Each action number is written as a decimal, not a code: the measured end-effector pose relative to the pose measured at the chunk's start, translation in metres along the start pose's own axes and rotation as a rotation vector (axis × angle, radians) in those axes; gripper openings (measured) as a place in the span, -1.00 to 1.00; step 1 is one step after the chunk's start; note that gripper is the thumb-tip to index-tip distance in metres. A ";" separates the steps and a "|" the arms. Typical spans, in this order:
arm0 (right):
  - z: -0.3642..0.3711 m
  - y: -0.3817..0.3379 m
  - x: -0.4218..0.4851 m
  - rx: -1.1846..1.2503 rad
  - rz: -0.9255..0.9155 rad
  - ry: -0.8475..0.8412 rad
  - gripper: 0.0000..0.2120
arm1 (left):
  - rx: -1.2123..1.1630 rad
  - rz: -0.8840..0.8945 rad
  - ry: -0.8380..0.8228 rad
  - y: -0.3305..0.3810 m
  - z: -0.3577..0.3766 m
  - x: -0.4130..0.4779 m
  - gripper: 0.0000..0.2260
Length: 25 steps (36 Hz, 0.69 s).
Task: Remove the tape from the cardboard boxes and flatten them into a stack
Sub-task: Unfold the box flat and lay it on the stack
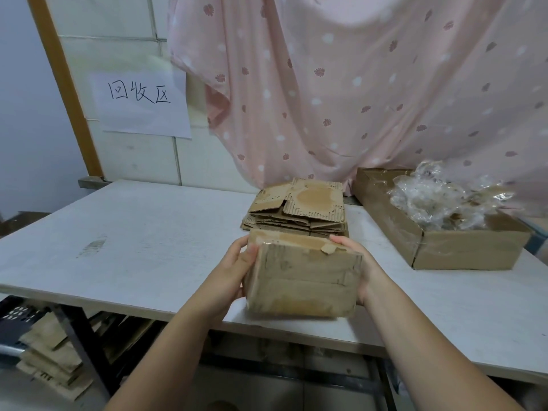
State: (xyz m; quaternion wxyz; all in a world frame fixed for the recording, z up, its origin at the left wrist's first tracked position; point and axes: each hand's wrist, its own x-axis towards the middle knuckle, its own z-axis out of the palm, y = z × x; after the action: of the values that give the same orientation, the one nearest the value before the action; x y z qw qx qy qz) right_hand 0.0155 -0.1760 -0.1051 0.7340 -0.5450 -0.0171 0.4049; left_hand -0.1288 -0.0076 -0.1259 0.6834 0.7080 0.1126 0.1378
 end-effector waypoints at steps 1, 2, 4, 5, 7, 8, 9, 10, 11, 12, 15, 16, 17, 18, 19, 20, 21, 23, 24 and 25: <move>0.000 0.000 0.002 0.024 -0.014 0.011 -0.76 | -0.001 -0.037 0.006 0.001 -0.001 0.002 -0.43; 0.000 0.001 0.004 0.049 -0.056 0.024 -0.76 | -0.010 -0.078 0.002 0.002 -0.002 0.004 -0.41; 0.000 0.002 0.008 0.081 -0.193 0.047 -0.72 | -0.044 -0.170 0.004 0.004 -0.004 0.005 -0.34; 0.001 0.001 0.007 0.098 -0.267 0.018 -0.66 | -0.058 -0.211 0.033 0.005 -0.004 0.006 -0.33; 0.007 -0.001 -0.002 0.131 -0.369 -0.126 -0.52 | -0.084 -0.278 0.098 0.006 -0.006 0.006 -0.31; 0.010 -0.003 -0.007 0.079 -0.405 -0.197 -0.50 | -0.079 -0.306 0.106 0.007 -0.007 0.007 -0.29; 0.012 -0.003 -0.012 -0.047 -0.432 -0.240 -0.52 | -0.051 -0.332 0.095 0.007 -0.008 0.007 -0.27; 0.015 -0.002 -0.016 -0.210 -0.451 -0.246 -0.60 | -0.013 -0.356 0.078 0.008 -0.008 0.006 -0.25; 0.016 -0.001 -0.016 -0.369 -0.462 -0.219 -0.68 | 0.033 -0.373 0.066 0.008 -0.009 0.005 -0.24; 0.016 0.000 -0.017 -0.489 -0.468 -0.177 -0.74 | 0.103 -0.377 0.065 0.007 -0.010 0.004 -0.24; 0.017 -0.001 -0.014 -0.617 -0.441 -0.101 -0.78 | 0.357 -0.313 0.128 0.006 -0.014 0.007 -0.22; 0.018 -0.002 -0.013 -0.652 -0.428 -0.100 -0.78 | 0.397 -0.273 0.171 0.006 -0.016 0.010 -0.25; 0.019 -0.004 -0.010 -0.698 -0.415 -0.106 -0.78 | 0.401 -0.241 0.207 0.007 -0.017 0.013 -0.32; 0.020 -0.006 -0.007 -0.743 -0.400 -0.112 -0.78 | 0.375 -0.225 0.226 0.007 -0.017 0.016 -0.38; 0.022 -0.007 -0.005 -0.776 -0.384 -0.118 -0.79 | 0.328 -0.220 0.230 0.009 -0.017 0.018 -0.41; 0.024 -0.008 -0.002 -0.806 -0.365 -0.121 -0.79 | 0.266 -0.230 0.237 0.011 -0.016 0.020 -0.42; 0.025 -0.010 0.000 -0.829 -0.348 -0.120 -0.79 | 0.201 -0.251 0.247 0.013 -0.017 0.022 -0.43; 0.027 -0.011 0.003 -0.868 -0.334 -0.119 -0.80 | 0.099 -0.316 0.249 0.014 -0.019 0.025 -0.47; 0.027 -0.011 0.003 -0.890 -0.337 -0.121 -0.80 | 0.072 -0.343 0.234 0.015 -0.021 0.027 -0.50; 0.027 -0.012 0.004 -0.913 -0.347 -0.123 -0.80 | 0.045 -0.358 0.216 0.015 -0.023 0.030 -0.55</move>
State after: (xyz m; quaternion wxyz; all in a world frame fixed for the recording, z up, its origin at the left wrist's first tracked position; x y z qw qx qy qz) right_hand 0.0118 -0.1532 -0.0861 0.4745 -0.7753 -0.3264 0.2593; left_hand -0.1092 0.0237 -0.1091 0.6649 0.6729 0.3124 0.0867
